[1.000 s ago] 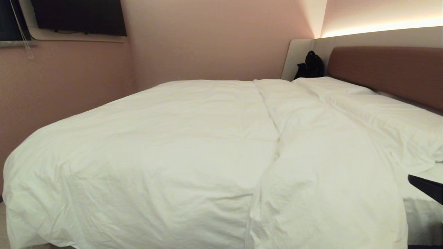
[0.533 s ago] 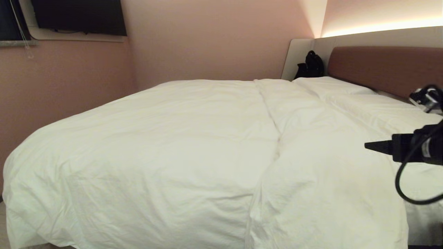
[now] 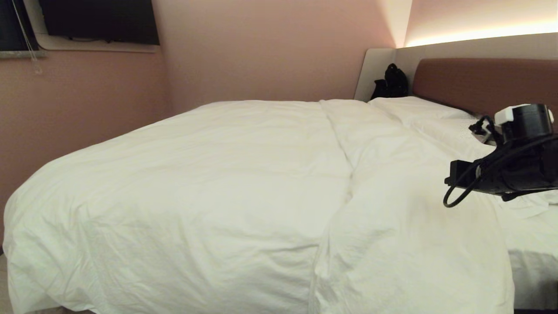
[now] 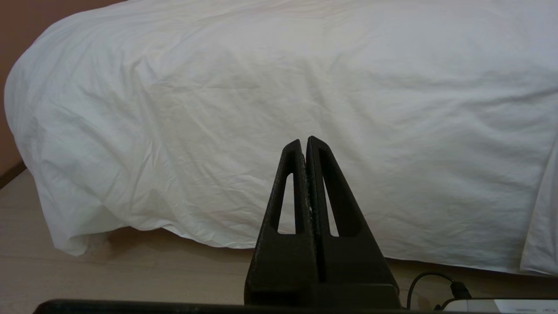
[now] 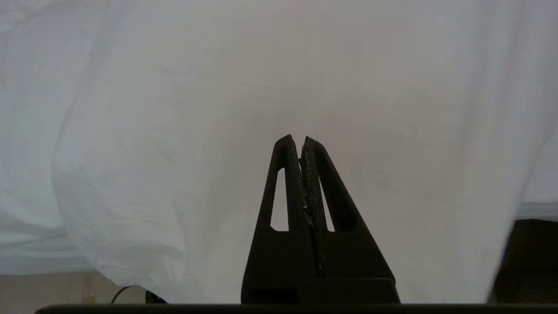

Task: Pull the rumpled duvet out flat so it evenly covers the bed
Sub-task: Flatten the corners of the folded blanket

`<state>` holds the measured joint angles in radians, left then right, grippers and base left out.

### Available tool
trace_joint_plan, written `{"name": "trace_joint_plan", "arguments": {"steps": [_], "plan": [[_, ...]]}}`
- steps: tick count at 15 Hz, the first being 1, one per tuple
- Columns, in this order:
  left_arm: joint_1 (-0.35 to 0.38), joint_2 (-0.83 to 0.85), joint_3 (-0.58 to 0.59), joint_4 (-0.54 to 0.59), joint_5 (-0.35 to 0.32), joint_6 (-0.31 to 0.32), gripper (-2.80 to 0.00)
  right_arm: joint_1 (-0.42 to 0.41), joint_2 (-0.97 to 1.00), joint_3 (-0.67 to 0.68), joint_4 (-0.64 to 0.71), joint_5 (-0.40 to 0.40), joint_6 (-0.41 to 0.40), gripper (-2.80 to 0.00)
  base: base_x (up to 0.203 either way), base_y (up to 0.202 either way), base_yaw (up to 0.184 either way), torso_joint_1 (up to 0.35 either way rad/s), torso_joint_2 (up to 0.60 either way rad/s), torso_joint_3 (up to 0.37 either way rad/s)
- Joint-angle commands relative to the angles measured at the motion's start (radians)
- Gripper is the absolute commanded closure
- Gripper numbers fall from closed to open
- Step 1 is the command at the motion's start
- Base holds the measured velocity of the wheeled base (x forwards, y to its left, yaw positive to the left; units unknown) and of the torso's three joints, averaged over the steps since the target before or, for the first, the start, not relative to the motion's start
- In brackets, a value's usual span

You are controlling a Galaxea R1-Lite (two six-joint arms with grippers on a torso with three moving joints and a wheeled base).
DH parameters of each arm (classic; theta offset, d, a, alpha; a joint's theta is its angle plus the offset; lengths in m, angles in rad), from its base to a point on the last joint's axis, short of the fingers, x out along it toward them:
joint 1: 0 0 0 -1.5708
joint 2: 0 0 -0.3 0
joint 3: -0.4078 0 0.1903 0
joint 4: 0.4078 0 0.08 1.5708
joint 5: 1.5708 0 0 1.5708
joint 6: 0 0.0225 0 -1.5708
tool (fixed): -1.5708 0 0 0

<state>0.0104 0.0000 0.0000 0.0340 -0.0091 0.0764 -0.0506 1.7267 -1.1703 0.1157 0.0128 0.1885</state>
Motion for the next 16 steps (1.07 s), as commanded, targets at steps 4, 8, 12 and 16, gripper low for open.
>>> {"name": "trace_joint_plan", "arguments": {"steps": [4, 8, 12, 16], "plan": [[0.000, 0.000, 0.000, 0.000, 0.000, 0.000, 0.00, -0.009, 0.082, 0.023, 0.004, 0.064, 0.028, 0.00, 0.000, 0.000, 0.000, 0.000, 0.00, 0.000], [0.000, 0.000, 0.000, 0.001, 0.000, 0.000, 0.00, -0.031, 0.006, 0.120, 0.002, 0.063, 0.038, 0.00, 0.000, 0.000, 0.000, 0.000, 0.00, 0.000], [0.000, 0.000, 0.000, 0.001, 0.000, 0.000, 0.00, -0.162, -0.154, 0.277, -0.028, 0.168, -0.080, 0.00, 0.000, 0.000, 0.000, 0.000, 0.00, 0.000], [0.000, 0.000, 0.000, 0.000, 0.000, 0.000, 0.00, -0.425, -0.178, 0.358, -0.043, 0.383, -0.308, 0.00, 0.000, 0.000, 0.000, 0.000, 0.00, 0.000]]}}
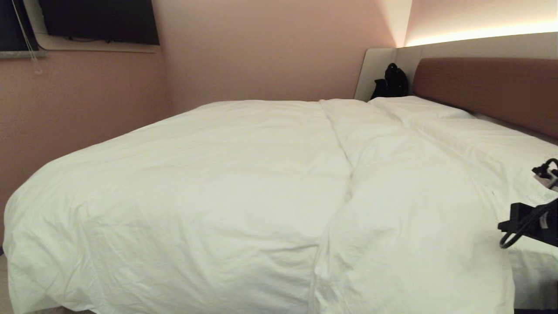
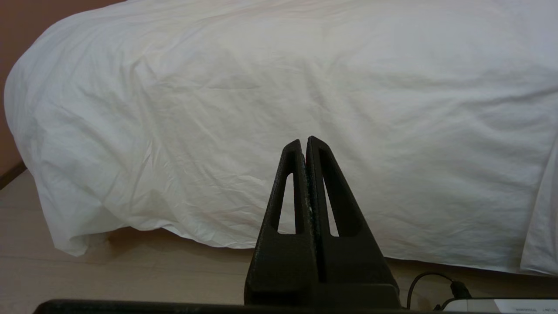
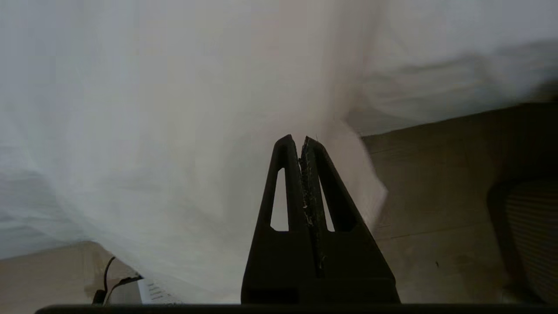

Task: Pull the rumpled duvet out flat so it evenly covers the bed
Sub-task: Flatten the corners of the folded blanket

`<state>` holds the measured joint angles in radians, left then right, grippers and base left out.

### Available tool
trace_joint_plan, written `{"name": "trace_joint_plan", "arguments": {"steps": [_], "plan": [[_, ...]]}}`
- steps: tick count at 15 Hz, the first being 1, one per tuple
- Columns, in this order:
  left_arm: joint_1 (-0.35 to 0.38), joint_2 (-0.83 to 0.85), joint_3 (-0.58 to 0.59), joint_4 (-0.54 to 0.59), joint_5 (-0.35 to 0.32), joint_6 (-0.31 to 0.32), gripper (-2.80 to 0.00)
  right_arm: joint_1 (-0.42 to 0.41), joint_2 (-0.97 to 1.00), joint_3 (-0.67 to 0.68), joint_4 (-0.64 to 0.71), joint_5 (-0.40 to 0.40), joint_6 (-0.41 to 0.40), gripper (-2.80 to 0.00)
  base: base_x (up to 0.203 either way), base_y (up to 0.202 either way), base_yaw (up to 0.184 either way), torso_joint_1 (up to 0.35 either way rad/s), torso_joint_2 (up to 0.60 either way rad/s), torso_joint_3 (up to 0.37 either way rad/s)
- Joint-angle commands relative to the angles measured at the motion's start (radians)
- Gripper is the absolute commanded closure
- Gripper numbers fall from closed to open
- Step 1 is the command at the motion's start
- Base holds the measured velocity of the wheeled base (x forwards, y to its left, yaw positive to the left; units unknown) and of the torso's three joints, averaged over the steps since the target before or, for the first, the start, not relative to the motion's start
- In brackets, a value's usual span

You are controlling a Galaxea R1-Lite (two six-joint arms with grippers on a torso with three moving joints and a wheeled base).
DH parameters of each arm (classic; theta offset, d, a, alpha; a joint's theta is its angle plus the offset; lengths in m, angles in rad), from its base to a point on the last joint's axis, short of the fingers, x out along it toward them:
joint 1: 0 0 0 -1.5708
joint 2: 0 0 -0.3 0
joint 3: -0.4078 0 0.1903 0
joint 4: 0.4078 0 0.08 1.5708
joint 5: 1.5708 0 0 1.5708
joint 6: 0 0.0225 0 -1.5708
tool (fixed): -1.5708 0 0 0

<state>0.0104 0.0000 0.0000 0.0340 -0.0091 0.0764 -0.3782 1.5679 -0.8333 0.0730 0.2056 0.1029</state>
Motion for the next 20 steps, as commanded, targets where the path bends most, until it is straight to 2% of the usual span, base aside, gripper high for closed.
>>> {"name": "trace_joint_plan", "arguments": {"steps": [1, 2, 3, 4, 8, 13, 16, 20], "plan": [[0.000, 0.000, 0.000, 0.000, 0.000, 0.000, 0.00, -0.138, -0.010, 0.029, 0.001, 0.252, -0.285, 0.00, 0.000, 0.000, 0.000, 0.000, 0.00, 0.000], [0.000, 0.000, 0.000, 0.001, 0.000, 0.000, 0.00, -0.181, -0.005, 0.054, 0.002, 0.298, -0.354, 0.00, 0.000, 0.000, 0.000, 0.000, 0.00, 0.000], [0.000, 0.000, 0.000, 0.000, 0.000, 0.000, 0.00, -0.198, -0.004, 0.088, 0.001, 0.324, -0.418, -2.40, 0.000, 0.000, 0.000, 0.000, 0.00, 0.000], [0.000, 0.000, 0.000, 0.000, 0.000, 0.000, 0.00, -0.204, -0.007, 0.115, 0.000, 0.334, -0.466, -2.80, 0.000, 0.000, 0.000, 0.000, 0.00, 0.000], [0.000, 0.000, 0.000, 0.001, 0.000, 0.000, 0.00, -0.202, -0.052, 0.126, 0.005, 0.376, -0.488, -2.80, 0.000, 0.000, 0.000, 0.000, 0.00, 0.000], [0.000, 0.000, 0.000, 0.000, 0.000, 0.000, 0.00, -0.173, -0.102, 0.126, 0.011, 0.385, -0.486, -2.80, 0.000, 0.000, 0.000, 0.000, 0.00, 0.000], [0.000, 0.000, 0.000, 0.000, 0.000, 0.000, 0.00, -0.087, -0.093, 0.119, 0.010, 0.381, -0.474, -2.80, 0.000, 0.000, 0.000, 0.000, 0.00, 0.000], [0.000, 0.000, 0.000, 0.001, 0.000, 0.000, 0.00, 0.008, -0.051, 0.091, 0.004, 0.353, -0.363, -2.80, 0.000, 0.000, 0.000, 0.000, 0.00, 0.000]]}}
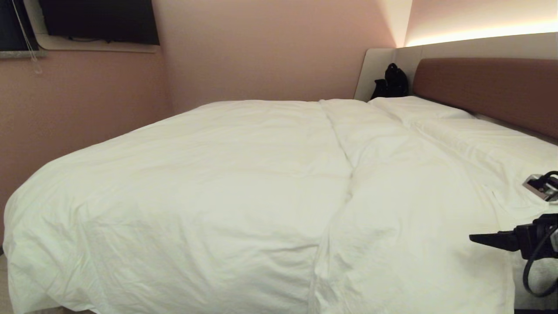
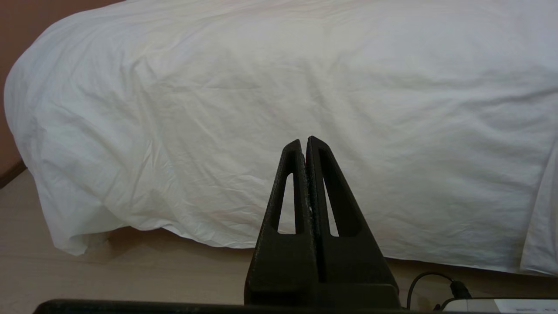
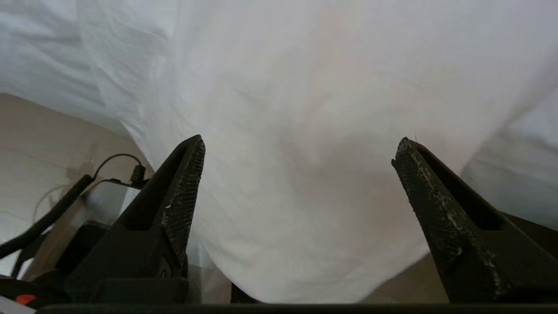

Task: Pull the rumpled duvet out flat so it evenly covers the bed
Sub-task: Flatten the corners of the folded blanket

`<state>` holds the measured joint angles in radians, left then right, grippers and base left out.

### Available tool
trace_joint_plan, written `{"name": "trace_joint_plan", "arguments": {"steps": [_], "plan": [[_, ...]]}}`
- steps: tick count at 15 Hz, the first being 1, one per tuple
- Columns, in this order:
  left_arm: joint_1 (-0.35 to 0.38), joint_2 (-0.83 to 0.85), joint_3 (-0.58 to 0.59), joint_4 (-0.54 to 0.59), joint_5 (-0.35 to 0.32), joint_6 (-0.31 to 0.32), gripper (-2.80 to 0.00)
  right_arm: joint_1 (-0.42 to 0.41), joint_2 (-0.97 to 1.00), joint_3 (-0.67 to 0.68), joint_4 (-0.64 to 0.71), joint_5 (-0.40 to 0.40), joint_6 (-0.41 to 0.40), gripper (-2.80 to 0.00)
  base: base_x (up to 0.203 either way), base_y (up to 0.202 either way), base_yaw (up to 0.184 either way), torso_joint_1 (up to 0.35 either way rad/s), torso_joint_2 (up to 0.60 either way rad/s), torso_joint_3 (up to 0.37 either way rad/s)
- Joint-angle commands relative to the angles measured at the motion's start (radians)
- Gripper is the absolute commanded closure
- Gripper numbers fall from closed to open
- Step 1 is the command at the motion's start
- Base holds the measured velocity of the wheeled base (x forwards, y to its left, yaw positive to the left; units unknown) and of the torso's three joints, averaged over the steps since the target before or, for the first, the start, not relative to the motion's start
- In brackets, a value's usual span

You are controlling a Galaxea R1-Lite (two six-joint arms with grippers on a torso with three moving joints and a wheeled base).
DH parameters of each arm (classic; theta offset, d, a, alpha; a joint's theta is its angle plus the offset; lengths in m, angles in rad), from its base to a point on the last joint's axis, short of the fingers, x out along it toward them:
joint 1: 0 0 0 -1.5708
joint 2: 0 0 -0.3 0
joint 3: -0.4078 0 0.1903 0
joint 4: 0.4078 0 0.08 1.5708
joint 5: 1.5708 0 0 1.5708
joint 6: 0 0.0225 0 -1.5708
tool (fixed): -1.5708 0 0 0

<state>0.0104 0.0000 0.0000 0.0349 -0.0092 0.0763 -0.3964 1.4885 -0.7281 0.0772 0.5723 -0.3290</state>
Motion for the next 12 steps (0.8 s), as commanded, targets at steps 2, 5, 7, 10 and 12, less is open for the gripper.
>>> {"name": "trace_joint_plan", "arguments": {"steps": [2, 5, 7, 10, 12], "plan": [[0.000, 0.000, 0.000, -0.001, 0.000, 0.000, 0.00, 0.041, 0.079, -0.038, -0.003, -0.057, 0.121, -2.80, 0.000, 0.000, 0.000, 0.000, 0.00, 0.000], [0.000, 0.000, 0.000, -0.001, 0.000, 0.000, 0.00, 0.049, 0.177, -0.099, -0.032, -0.124, 0.225, -2.80, 0.000, 0.000, 0.000, 0.000, 0.00, 0.000], [0.000, 0.000, 0.000, -0.001, 0.000, 0.000, 0.00, 0.050, 0.210, -0.109, -0.054, -0.166, 0.249, -2.80, 0.000, 0.000, 0.000, 0.000, 0.00, 0.000], [0.000, 0.000, 0.000, 0.000, 0.000, 0.000, 0.00, 0.061, 0.265, -0.111, -0.109, -0.209, 0.286, -2.80, 0.000, 0.000, 0.000, 0.000, 0.00, 0.000], [0.000, 0.000, 0.000, -0.001, 0.000, 0.000, 0.00, 0.081, 0.311, -0.112, -0.123, -0.252, 0.307, -2.80, 0.000, 0.000, 0.000, 0.000, 0.00, 0.000]]}}
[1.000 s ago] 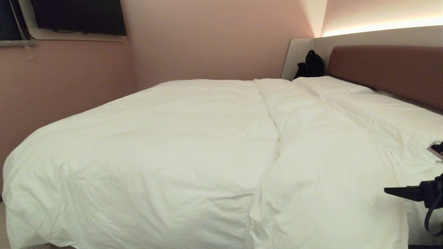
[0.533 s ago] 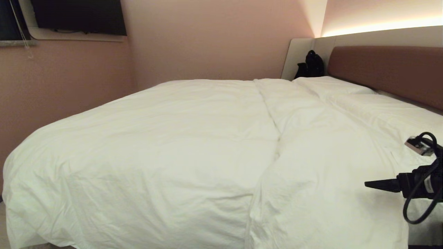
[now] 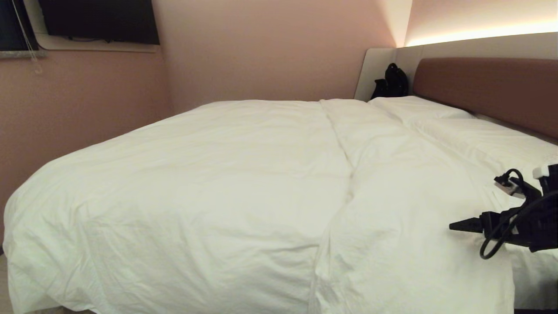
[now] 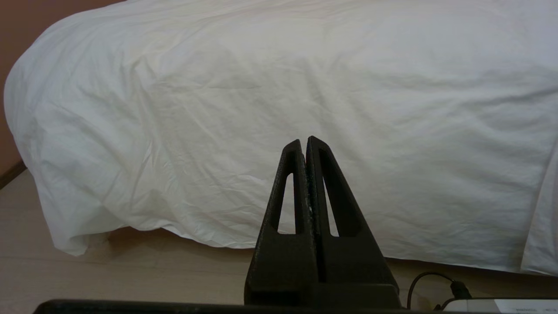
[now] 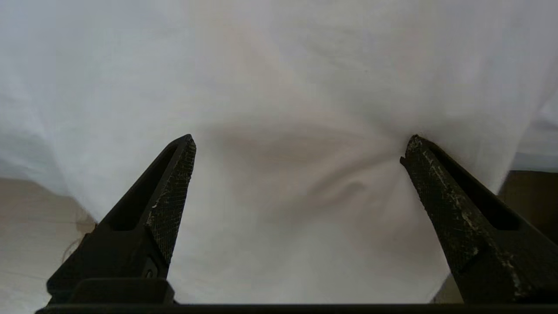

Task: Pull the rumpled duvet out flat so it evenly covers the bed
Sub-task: Flatten the corners of the folded blanket

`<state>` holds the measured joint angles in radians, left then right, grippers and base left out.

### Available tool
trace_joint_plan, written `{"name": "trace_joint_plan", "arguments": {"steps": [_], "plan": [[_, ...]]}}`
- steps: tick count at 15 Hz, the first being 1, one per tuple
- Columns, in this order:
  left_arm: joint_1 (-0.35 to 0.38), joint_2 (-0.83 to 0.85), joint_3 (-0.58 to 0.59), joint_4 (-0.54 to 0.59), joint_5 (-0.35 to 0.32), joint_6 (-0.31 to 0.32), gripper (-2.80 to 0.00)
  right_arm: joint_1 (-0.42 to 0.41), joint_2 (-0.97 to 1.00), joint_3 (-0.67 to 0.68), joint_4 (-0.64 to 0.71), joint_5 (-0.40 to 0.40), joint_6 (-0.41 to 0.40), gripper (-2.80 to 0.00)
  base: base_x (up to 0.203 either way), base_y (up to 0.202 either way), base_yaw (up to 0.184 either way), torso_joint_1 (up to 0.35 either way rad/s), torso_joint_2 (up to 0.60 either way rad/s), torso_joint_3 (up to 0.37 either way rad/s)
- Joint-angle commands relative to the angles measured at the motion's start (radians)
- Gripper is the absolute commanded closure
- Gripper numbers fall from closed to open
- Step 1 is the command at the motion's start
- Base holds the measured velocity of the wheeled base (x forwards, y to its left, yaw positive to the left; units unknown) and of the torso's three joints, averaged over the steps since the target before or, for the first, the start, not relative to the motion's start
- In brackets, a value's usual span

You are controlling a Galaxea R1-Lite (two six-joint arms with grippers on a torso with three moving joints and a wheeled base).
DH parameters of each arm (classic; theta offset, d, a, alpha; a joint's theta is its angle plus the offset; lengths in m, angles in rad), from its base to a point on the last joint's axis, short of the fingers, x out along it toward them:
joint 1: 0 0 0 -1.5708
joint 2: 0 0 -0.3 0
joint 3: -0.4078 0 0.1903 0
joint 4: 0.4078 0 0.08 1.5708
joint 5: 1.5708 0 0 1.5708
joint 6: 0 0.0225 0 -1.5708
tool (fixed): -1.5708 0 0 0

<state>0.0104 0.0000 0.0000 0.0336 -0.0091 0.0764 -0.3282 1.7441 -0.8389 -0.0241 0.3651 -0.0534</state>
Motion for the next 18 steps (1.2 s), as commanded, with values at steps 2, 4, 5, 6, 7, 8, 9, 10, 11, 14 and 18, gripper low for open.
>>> {"name": "trace_joint_plan", "arguments": {"steps": [2, 4, 5, 6, 7, 8, 9, 10, 11, 14, 18], "plan": [[0.000, 0.000, 0.000, 0.002, 0.000, 0.000, 0.00, 0.033, 0.114, -0.009, -0.032, -0.061, 0.035, -2.80, 0.000, 0.000, 0.000, 0.000, 0.00, 0.000], [0.000, 0.000, 0.000, 0.000, 0.000, 0.000, 0.00, 0.046, 0.178, -0.021, -0.066, -0.076, 0.036, -2.80, 0.000, 0.000, 0.000, 0.000, 0.00, 0.000], [0.000, 0.000, 0.000, 0.000, 0.000, 0.000, 0.00, 0.051, 0.236, -0.034, -0.095, -0.097, 0.041, -2.80, 0.000, 0.000, 0.000, 0.000, 0.00, 0.000], [0.000, 0.000, 0.000, 0.000, 0.000, 0.000, 0.00, 0.056, 0.292, -0.050, -0.124, -0.121, 0.051, -2.80, 0.000, 0.000, 0.000, 0.000, 0.00, 0.000], [0.000, 0.000, 0.000, 0.000, 0.000, 0.000, 0.00, 0.059, 0.341, -0.067, -0.151, -0.143, 0.059, -2.80, 0.000, 0.000, 0.000, 0.000, 0.00, 0.000], [0.000, 0.000, 0.000, 0.000, 0.000, 0.000, 0.00, 0.061, 0.383, -0.086, -0.171, -0.158, 0.063, -2.80, 0.000, 0.000, 0.000, 0.000, 0.00, 0.000], [0.000, 0.000, 0.000, 0.002, 0.000, 0.000, 0.00, 0.065, 0.407, -0.103, -0.182, -0.167, 0.064, -2.80, 0.000, 0.000, 0.000, 0.000, 0.00, 0.000], [0.000, 0.000, 0.000, 0.000, 0.000, 0.000, 0.00, 0.069, 0.413, -0.108, -0.187, -0.171, 0.064, -2.80, 0.000, 0.000, 0.000, 0.000, 0.00, 0.000], [0.000, 0.000, 0.000, 0.000, 0.000, 0.000, 0.00, 0.077, 0.424, -0.114, -0.186, -0.177, 0.064, -2.80, 0.000, 0.000, 0.000, 0.000, 0.00, 0.000], [0.000, 0.000, 0.000, 0.000, 0.000, 0.000, 0.00, 0.091, 0.456, -0.119, -0.187, -0.232, 0.064, -2.80, 0.000, 0.000, 0.000, 0.000, 0.00, 0.000], [0.000, 0.000, 0.000, 0.000, 0.000, 0.000, 0.00, 0.103, 0.482, -0.120, -0.188, -0.267, 0.066, -2.80, 0.000, 0.000, 0.000, 0.000, 0.00, 0.000]]}}
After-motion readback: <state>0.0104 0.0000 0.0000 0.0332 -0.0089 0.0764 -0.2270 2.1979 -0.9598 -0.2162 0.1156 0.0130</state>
